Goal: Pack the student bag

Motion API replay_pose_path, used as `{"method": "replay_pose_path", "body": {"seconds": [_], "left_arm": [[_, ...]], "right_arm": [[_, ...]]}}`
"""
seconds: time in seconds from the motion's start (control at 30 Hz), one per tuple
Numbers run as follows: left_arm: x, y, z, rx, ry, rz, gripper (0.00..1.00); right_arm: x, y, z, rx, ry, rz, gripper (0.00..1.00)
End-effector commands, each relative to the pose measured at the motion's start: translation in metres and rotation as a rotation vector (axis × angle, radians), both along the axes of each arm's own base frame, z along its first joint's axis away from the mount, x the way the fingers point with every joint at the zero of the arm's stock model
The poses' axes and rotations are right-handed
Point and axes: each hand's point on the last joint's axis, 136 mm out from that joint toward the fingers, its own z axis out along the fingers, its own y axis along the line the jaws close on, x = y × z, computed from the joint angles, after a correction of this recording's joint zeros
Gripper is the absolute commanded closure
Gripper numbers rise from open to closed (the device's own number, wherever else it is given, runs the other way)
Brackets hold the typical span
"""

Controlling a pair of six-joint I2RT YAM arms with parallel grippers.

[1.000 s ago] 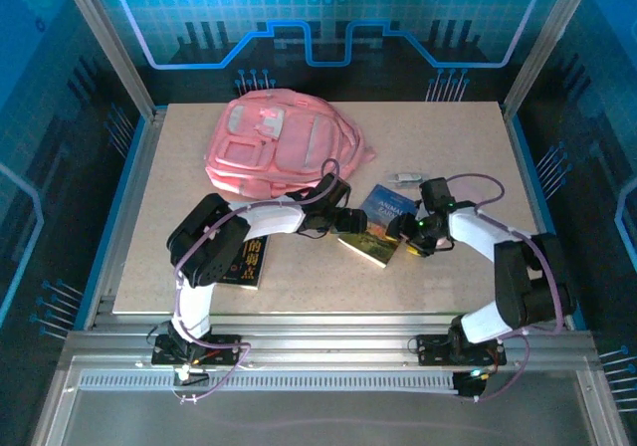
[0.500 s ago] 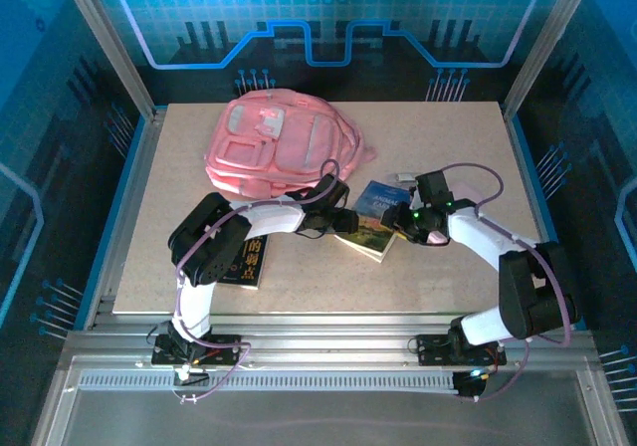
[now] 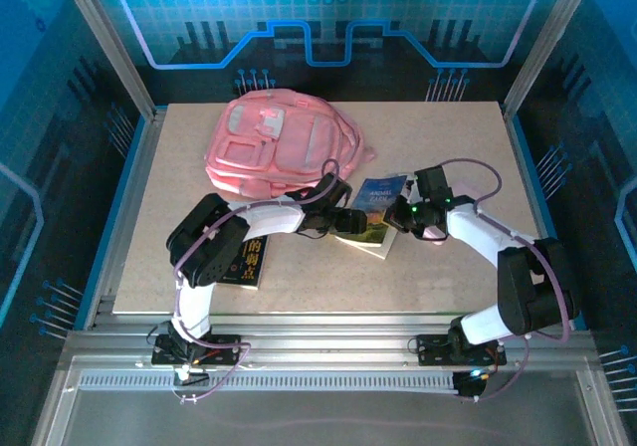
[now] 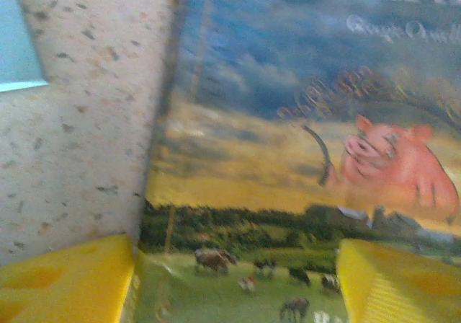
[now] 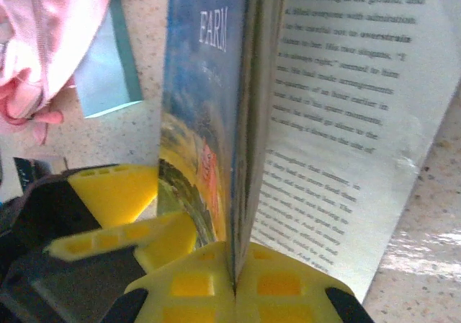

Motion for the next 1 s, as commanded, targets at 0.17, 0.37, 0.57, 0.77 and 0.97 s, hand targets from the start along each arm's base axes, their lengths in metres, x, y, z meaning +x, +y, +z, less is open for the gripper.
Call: {"method": "replay_pose_path", "body": {"seconds": [0.17,0.37,0.57,0.77,0.97], "left_arm": [[0.046,0.02,0.107,-0.344,-0.119,0.105,0.07],[0.068,0.036,0.139,-0.476,-0.143,0.147,0.06],[0.069,0.031,0.135,-0.568,-0.106,0.175,0.05],[0.066,0.026,0.134,-0.728,-0.074,0.211,0.08],[0.063,0.023,0.155,-0.866,-0.101,0.198,0.23]], "right_arm": [[0.019,0.014,0.085,0.046,-0.256,0.232,1.0],[0.023,0.031,0.132,0.171,-0.367,0.353,1.0],[0.023,0.046,0.161,0.3,-0.431,0.41,1.0],[0.025,0.055,0.158,0.389,-0.443,0.425,1.0],[0.03,0.058,0.132,0.414,-0.399,0.428,1.0]]}}
